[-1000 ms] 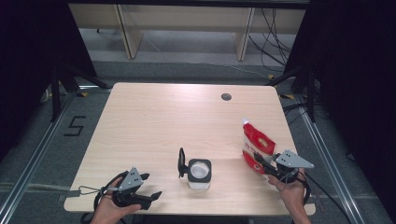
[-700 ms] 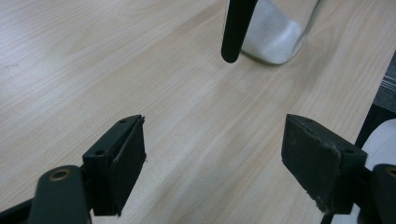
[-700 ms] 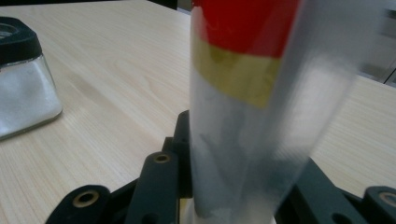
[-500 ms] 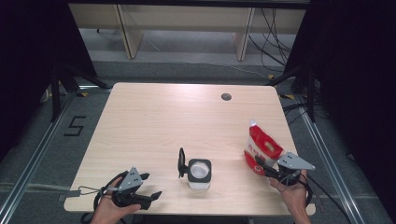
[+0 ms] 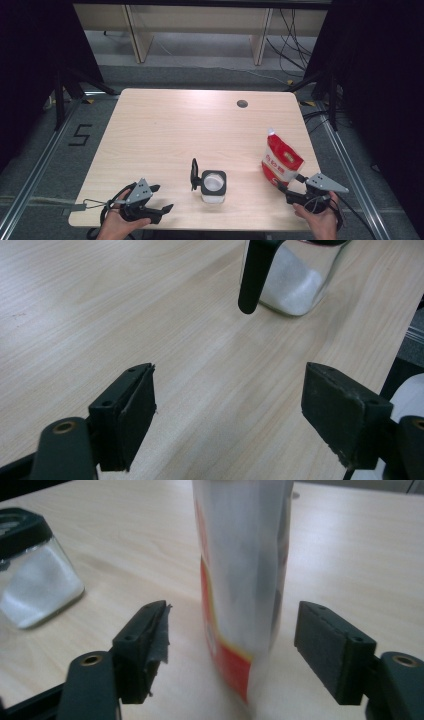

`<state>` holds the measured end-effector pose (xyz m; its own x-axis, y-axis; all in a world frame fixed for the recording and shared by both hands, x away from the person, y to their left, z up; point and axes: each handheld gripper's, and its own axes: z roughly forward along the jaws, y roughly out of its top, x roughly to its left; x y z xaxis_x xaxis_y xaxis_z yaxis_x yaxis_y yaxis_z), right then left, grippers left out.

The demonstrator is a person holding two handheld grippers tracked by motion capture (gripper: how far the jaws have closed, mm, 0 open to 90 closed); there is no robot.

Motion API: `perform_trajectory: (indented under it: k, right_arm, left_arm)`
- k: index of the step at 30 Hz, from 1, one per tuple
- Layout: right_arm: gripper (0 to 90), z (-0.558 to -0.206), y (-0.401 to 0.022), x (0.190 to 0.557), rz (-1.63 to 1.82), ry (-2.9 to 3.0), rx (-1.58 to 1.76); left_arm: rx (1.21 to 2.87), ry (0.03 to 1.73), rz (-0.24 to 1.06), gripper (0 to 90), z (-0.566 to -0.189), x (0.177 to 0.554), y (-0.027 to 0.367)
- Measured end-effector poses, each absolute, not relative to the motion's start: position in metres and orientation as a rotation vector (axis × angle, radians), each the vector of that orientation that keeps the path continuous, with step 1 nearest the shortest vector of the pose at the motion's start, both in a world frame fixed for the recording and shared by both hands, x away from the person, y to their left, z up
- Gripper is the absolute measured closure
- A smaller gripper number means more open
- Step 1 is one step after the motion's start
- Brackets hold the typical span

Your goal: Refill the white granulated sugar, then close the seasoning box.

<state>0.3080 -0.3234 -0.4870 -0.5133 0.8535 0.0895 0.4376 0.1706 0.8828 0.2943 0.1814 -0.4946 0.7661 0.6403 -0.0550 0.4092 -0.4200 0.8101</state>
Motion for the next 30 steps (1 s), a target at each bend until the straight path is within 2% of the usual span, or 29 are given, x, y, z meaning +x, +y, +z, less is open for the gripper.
perform_trajectory:
  k: [8, 19, 30]
  right_arm:
    - [25.1, -0.487, -0.326, 0.292, 1.266, 2.004, 1.227]
    - [24.4, -0.49, -0.317, 0.273, 1.226, 2.066, 1.211]
    - [24.7, -0.491, -0.309, 0.272, 1.211, 2.109, 1.197]
  left_arm:
    - [2.02, 0.792, 0.31, 21.4, -0.488, 0.295, 0.18]
    - [1.991, 0.793, 0.327, 21.5, -0.474, 0.301, 0.175]
    - [1.956, 0.796, 0.348, 23.4, -0.462, 0.306, 0.172]
